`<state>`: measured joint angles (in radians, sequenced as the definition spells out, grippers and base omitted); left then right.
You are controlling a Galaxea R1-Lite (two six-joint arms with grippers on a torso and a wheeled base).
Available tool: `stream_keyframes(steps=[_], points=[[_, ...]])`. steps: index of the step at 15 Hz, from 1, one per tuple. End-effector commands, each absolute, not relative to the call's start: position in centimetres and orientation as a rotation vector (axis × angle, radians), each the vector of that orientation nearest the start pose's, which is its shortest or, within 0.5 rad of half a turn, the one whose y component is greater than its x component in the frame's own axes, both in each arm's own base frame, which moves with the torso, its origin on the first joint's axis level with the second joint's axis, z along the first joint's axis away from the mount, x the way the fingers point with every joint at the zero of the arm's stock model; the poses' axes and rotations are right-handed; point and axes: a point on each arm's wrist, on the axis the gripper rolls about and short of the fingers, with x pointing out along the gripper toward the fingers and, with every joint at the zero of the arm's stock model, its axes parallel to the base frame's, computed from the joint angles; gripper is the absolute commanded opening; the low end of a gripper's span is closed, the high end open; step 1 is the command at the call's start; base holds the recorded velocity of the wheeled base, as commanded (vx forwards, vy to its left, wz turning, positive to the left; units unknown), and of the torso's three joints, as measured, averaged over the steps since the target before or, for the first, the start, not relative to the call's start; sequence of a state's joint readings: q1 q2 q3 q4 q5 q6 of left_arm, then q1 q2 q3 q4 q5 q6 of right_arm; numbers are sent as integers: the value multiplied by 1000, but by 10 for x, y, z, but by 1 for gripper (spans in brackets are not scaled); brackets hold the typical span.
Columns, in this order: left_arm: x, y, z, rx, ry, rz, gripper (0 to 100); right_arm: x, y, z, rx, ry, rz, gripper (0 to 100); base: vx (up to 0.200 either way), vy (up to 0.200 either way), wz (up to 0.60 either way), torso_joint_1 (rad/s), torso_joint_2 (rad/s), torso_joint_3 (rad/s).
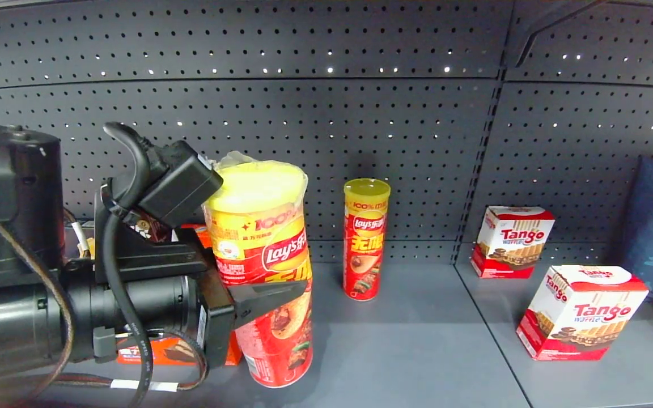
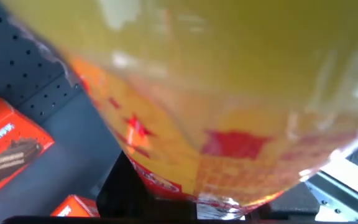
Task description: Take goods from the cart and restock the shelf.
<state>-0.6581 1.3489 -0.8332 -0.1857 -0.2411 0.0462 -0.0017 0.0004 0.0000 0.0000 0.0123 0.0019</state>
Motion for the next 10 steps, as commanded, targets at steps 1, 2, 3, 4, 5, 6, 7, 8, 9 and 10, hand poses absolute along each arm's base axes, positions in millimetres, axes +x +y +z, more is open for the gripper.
stream_keyframes(steps=[1, 2, 3, 4, 5, 6, 7, 8, 9, 10], points=[[169, -138, 230, 118, 328, -901, 0, -23, 0, 75, -5, 0, 12, 100, 0, 0, 0, 0, 0, 0], [168, -137, 229, 116, 331, -896, 0, -23, 0, 75, -14, 0, 17, 100, 0, 0, 0, 0, 0, 0], [168, -133, 229, 111, 329, -884, 0, -23, 0, 75, -20, 1, 20, 100, 0, 0, 0, 0, 0, 0], [169, -129, 229, 106, 329, -865, 0, -23, 0, 75, -44, 3, 23, 100, 0, 0, 0, 0, 0, 0], [170, -127, 229, 105, 330, -856, 0, -22, 0, 76, -50, 13, 20, 100, 0, 0, 0, 0, 0, 0], [169, -126, 229, 101, 329, -854, 0, -21, 1, 76, -50, 20, 13, 100, 0, 0, 0, 0, 0, 0], [169, -122, 233, 94, 319, -841, 0, -22, 0, 76, -44, 12, 8, 100, 0, 0, 0, 0, 0, 0], [169, -120, 232, 93, 322, -833, 0, -28, 0, 97, 13, -69, 5, 100, 0, 0, 0, 0, 0, 0], [168, -118, 234, 89, 316, -825, 0, -34, 0, 167, 200, -135, 29, 100, 0, 0, 0, 0, 0, 0], [164, -116, 237, 84, 300, -825, 0, -25, 0, 206, 289, -102, 61, 100, 0, 0, 0, 0, 0, 0]])
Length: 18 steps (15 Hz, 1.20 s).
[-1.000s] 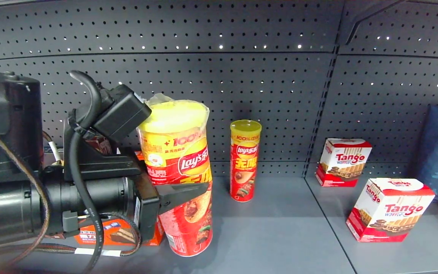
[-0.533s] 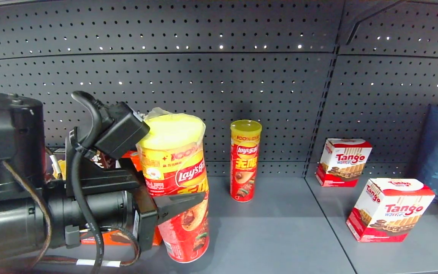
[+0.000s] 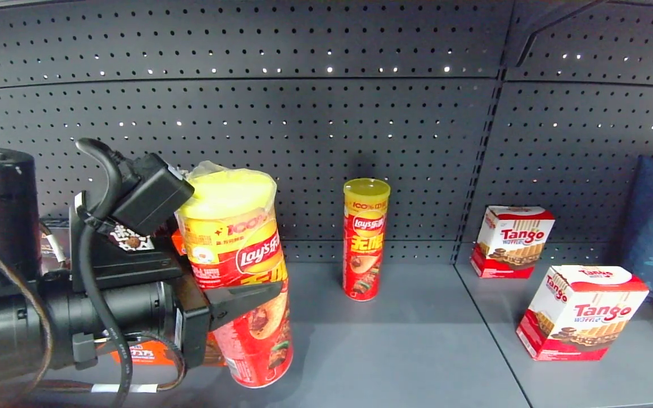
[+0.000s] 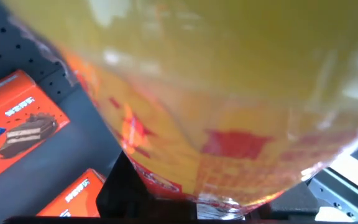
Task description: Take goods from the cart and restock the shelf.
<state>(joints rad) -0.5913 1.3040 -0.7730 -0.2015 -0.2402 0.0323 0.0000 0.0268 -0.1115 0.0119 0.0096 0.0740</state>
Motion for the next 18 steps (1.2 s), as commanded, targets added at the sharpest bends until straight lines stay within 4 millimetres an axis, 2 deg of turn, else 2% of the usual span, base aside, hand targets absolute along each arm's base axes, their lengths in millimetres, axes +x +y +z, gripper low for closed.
stream_keyframes(steps=[1, 3, 6, 8, 13, 14, 15, 18], points=[[164, -116, 238, 83, 297, -827, 0, -27, 0, 220, 251, -122, 136, 100, 0, 0, 0, 0, 0, 0], [163, -115, 237, 83, 298, -827, 0, -21, 4, 234, 139, -105, 308, 100, 0, 0, 0, 0, 0, 0], [164, -115, 237, 83, 297, -825, 0, 22, 9, 269, 92, -16, 428, 100, 0, 0, 0, 0, 0, 0], [163, -115, 236, 83, 302, -825, 0, 48, 14, 279, 27, 15, 482, 100, 0, 0, 0, 0, 0, 0], [160, -112, 237, 81, 294, -830, 0, 110, 50, 265, -124, 170, 727, 100, 0, 0, 0, 0, 0, 0], [159, -112, 236, 82, 297, -830, 0, 121, 57, 264, -129, 165, 745, 100, 0, 0, 0, 0, 0, 0], [158, -111, 236, 80, 296, -829, 0, 141, 71, 262, -137, 153, 745, 100, 0, 0, 0, 0, 0, 0], [156, -110, 234, 81, 301, -831, 0, 170, 95, 255, -143, 153, 738, 100, 0, 0, 0, 0, 0, 0]])
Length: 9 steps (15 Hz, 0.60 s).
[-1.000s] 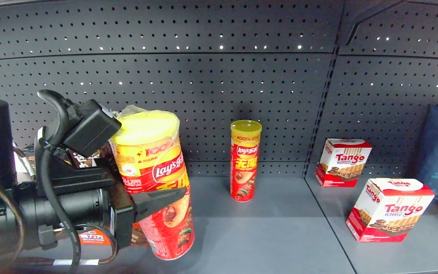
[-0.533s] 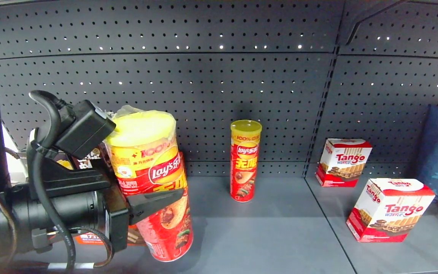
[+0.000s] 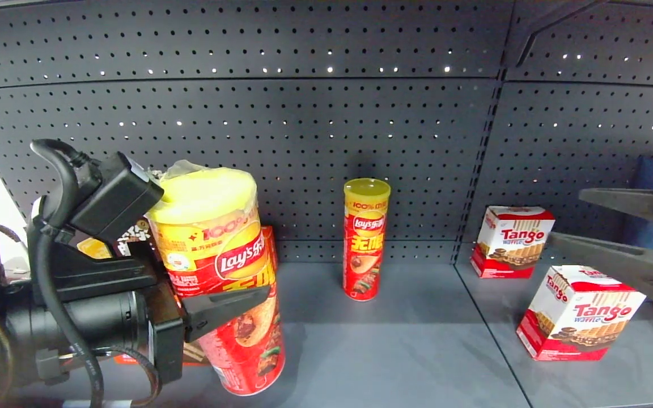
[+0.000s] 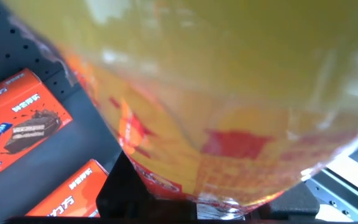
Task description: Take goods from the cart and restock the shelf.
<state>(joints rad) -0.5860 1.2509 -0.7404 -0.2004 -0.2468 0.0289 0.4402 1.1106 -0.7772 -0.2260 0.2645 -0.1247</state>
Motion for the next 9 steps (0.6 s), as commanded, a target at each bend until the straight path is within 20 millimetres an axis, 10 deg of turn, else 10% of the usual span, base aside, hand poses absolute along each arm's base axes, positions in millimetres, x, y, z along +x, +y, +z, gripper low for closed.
stream_keyframes(steps=[1, 9], points=[[155, -109, 235, 80, 295, -831, 0, 176, 99, 254, -145, 166, 743, 100, 0, 0, 0, 0, 0, 0], [154, -111, 237, 81, 281, -839, 0, 215, 137, 236, -184, 211, 813, 100, 0, 0, 0, 0, 0, 0]])
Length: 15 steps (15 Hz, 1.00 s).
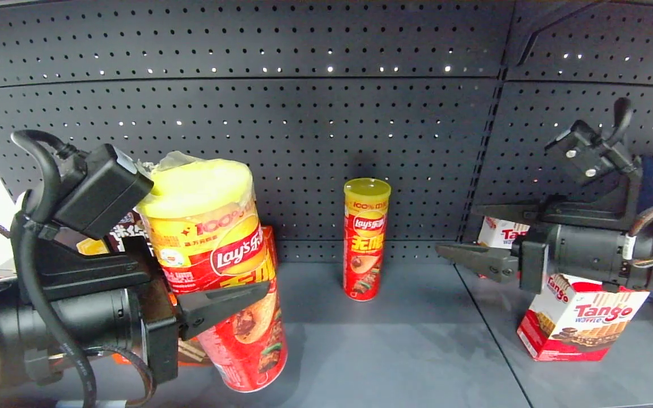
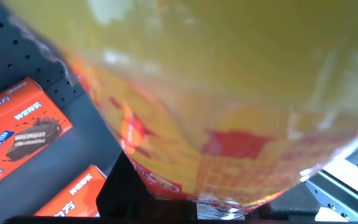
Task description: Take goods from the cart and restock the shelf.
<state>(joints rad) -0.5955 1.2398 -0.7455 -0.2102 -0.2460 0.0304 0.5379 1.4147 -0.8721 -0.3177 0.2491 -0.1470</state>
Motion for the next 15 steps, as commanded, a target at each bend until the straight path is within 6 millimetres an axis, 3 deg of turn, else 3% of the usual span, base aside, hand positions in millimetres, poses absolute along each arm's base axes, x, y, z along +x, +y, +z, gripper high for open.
stream_keyframes(steps=[1, 2, 11, 15], points=[[154, -111, 236, 81, 286, -839, 0, 220, 139, 235, -196, 195, 814, 100, 0, 0, 0, 0, 0, 0], [151, -109, 237, 81, 281, -839, 0, 230, 143, 232, -211, 185, 806, 100, 0, 0, 0, 0, 0, 0], [149, -110, 239, 83, 274, -855, 0, 249, 166, 202, -269, 268, 853, 100, 0, 0, 0, 0, 0, 0], [145, -112, 241, 84, 264, -875, 0, 269, 176, 201, -270, 261, 844, 100, 0, 0, 0, 0, 0, 0]])
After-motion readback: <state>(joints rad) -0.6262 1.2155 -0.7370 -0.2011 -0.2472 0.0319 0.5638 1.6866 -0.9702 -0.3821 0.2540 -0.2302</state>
